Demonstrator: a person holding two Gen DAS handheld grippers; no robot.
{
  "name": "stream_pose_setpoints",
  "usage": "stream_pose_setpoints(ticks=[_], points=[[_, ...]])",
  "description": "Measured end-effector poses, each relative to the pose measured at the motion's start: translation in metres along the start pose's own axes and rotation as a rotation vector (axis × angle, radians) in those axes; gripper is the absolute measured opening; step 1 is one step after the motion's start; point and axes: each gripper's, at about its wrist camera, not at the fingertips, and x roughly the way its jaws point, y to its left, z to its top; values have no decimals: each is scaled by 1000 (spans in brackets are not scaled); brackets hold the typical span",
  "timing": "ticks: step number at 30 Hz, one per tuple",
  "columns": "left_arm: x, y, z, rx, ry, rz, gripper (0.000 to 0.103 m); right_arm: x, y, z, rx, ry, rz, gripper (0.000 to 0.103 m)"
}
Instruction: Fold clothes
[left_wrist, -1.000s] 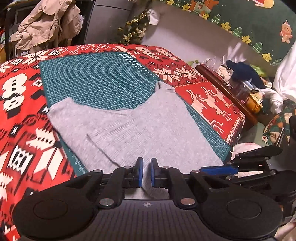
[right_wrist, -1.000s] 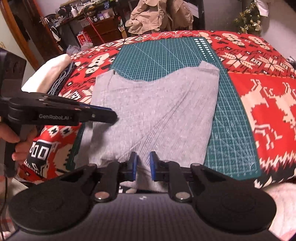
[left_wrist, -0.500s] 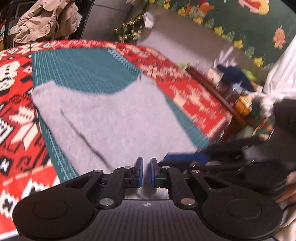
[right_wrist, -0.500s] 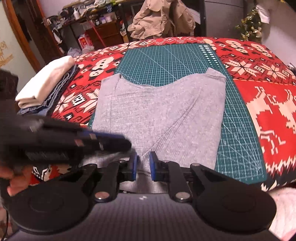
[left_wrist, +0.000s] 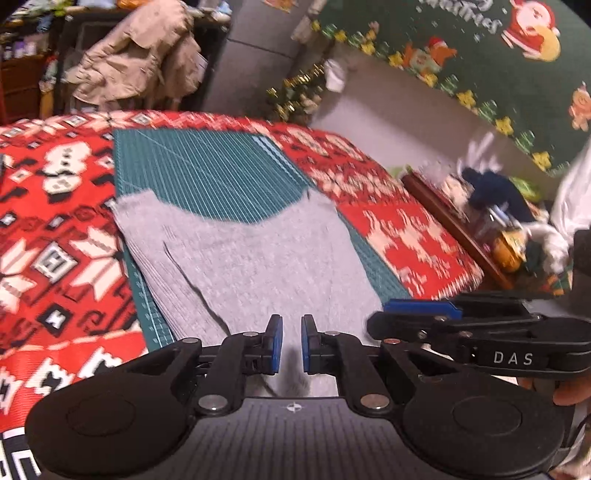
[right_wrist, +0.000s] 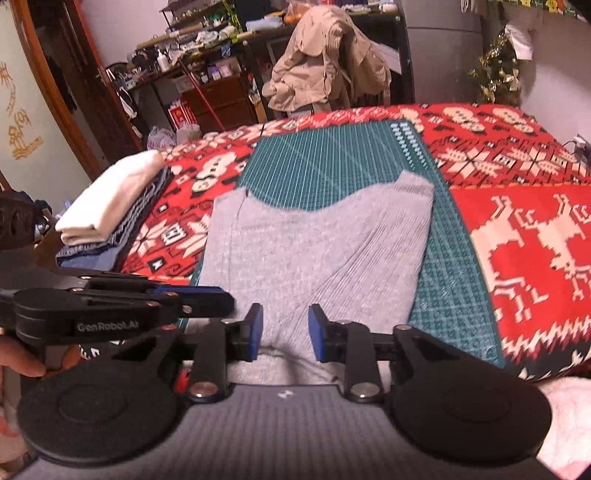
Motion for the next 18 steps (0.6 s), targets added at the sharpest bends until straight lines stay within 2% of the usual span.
stream_pose_setpoints(ticks=[6,8,11,13,15,17,18], points=[[-12,-2,17,-62,-77,71,14,-18,-17,18,-41,-26,-11,41],[-13,0,21,-73,-101,91,14,-16,-24,25,-52,-47,-27,47],[-12,6,26,-79,-126,121,18,-10,-36,37,-65,-88,-59,65],[-7,15,30,-81,-136,142,20,-6,-44,46,-74,-115,-81,87],[2,27,35,-96,-131,165,20,0,-53,53,-73,-135,-99,94],[10,40,38,-116,-130,177,19,13,-63,61,-56,-138,-111,94],[14,47,40,-122,-130,180,18,20,-67,64,-52,-140,-115,90]])
